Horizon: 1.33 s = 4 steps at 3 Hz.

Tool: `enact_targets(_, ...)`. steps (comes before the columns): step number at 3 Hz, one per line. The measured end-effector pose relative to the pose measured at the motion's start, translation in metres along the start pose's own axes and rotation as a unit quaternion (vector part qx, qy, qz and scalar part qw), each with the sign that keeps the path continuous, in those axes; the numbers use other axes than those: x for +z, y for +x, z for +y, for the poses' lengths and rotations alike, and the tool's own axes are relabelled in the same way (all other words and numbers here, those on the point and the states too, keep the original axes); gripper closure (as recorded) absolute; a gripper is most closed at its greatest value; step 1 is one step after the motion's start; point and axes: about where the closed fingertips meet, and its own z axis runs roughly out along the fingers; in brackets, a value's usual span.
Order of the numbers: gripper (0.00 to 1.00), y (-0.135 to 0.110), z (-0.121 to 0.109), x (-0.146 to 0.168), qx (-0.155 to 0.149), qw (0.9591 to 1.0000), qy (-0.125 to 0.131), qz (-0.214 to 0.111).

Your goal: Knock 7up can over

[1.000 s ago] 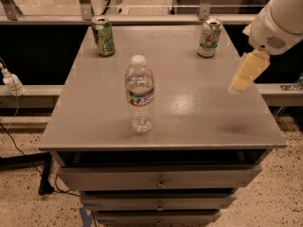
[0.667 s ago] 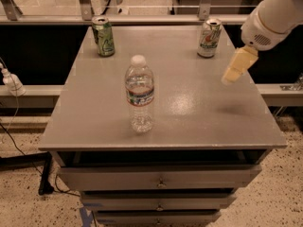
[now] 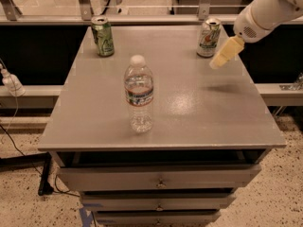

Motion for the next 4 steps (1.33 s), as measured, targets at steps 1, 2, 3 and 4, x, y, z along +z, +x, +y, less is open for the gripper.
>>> enact_targets(1,0.0,-0.017,-0.013,0.021,0.034,0.996,-0.029,-0.077)
enact_targets(2,0.0,-0.032,-0.022,0.037,0.058,0.9848,-0.057,-0.153)
enact_targets(3,0.0,-0.034,-0.03,0.048,0.074,0.9731,-0.071,-0.206)
enact_targets(4,0.0,-0.036,-0.034,0.058,0.079,0.9619,-0.082,-0.248)
